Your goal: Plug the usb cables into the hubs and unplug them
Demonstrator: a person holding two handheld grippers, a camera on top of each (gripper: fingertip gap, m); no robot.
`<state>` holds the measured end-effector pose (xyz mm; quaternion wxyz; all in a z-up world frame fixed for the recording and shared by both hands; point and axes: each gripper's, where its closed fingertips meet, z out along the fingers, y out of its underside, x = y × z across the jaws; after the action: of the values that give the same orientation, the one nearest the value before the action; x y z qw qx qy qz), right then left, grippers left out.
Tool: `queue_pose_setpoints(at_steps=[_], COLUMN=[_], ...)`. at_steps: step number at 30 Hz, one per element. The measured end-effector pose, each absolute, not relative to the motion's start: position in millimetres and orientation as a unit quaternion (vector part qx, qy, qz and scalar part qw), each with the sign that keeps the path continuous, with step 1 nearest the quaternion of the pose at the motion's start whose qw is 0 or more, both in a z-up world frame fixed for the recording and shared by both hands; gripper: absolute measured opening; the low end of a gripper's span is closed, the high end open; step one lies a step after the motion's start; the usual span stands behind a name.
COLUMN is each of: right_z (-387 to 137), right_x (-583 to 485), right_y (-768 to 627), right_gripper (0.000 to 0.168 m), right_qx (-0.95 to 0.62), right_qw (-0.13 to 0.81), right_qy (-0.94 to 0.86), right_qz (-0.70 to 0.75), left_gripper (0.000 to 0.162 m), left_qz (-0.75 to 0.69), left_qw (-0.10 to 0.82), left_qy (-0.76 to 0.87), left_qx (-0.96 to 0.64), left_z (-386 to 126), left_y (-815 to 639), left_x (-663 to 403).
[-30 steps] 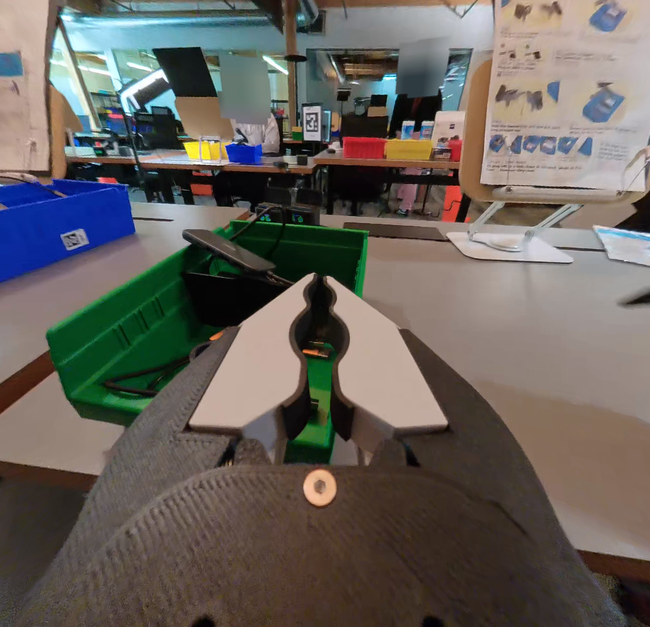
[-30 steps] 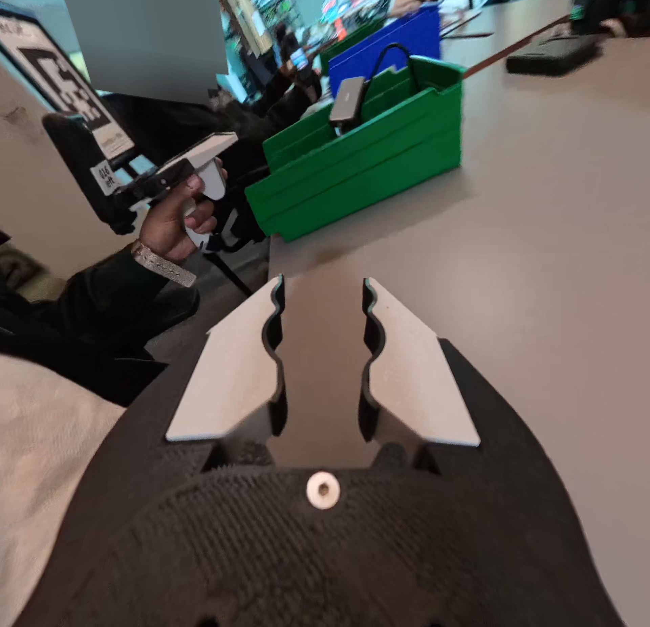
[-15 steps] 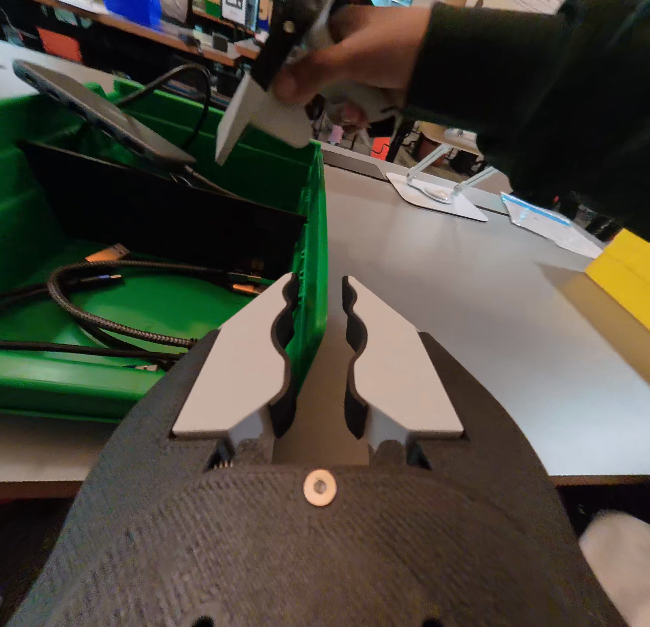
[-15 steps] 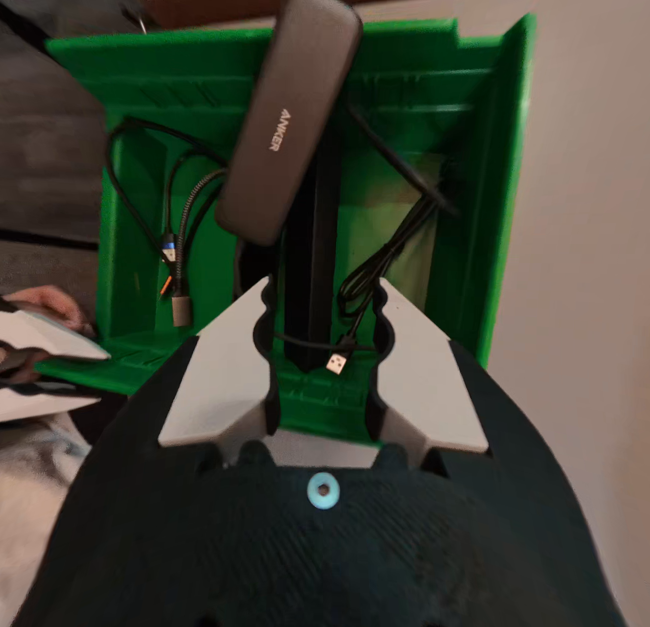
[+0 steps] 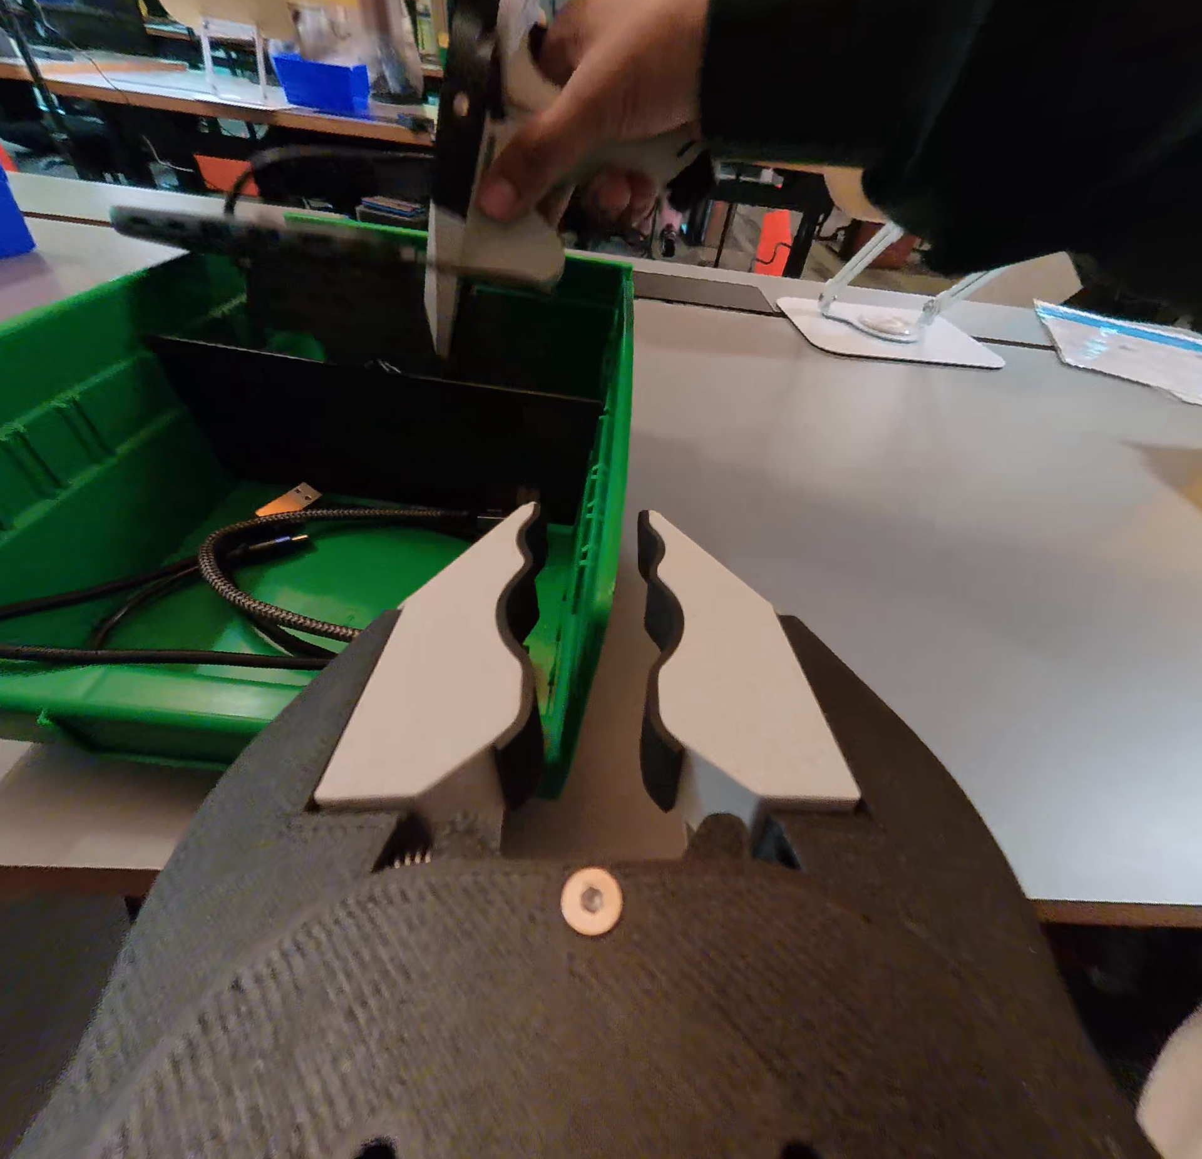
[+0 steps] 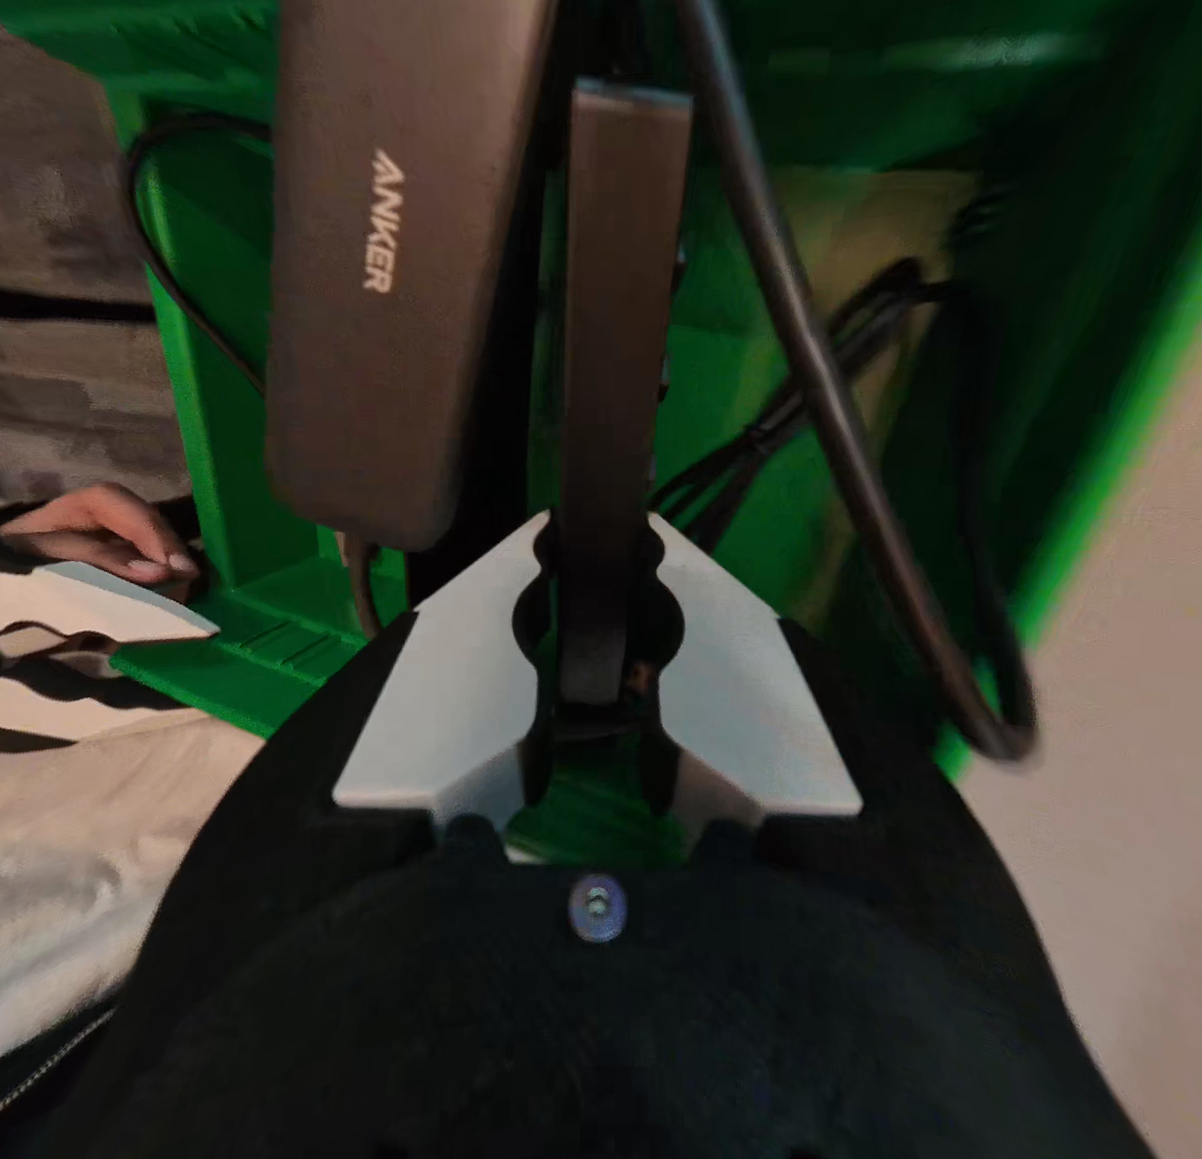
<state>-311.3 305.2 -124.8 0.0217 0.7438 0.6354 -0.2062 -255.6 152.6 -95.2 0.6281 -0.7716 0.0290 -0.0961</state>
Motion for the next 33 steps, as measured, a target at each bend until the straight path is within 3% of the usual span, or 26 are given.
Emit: queue_pose_setpoints(at_steps=[9,17,27,33], right_z=[-48.0,2.2,85.6,128.3], right_x=[-281.7,-295.3,-328.4,-309.9], right_y=[339.4,342.8,348.3,345.8], right_gripper=[0.022,0.023,0.024,0.024], right_qx=[0.747,0.699,0.599,0.567], right_qw=[-0.117,-0.282,-0.463,-0.524], right_qy=[0.642,0.636,0.5,0.499], right_qz=[-0.129,-0.166,-0.42,-0.393], left_gripper=[0.026,0.026,0.026,0.028], left_qz=[-0.094,-0.108,-0.104,-0.103], left_qw=[0.621,0.616,0.618,0.62], left_qy=[0.04,0.031,0.037,0.037], left_qx=[-0.777,-0.779,-0.778,-0.777], left_z=[-98.8,-100.6,-100.5,-100.2], left_y=[153.6,153.7,153.1,153.1], left_x=[-248.0,-247.1,-246.7,-247.3])
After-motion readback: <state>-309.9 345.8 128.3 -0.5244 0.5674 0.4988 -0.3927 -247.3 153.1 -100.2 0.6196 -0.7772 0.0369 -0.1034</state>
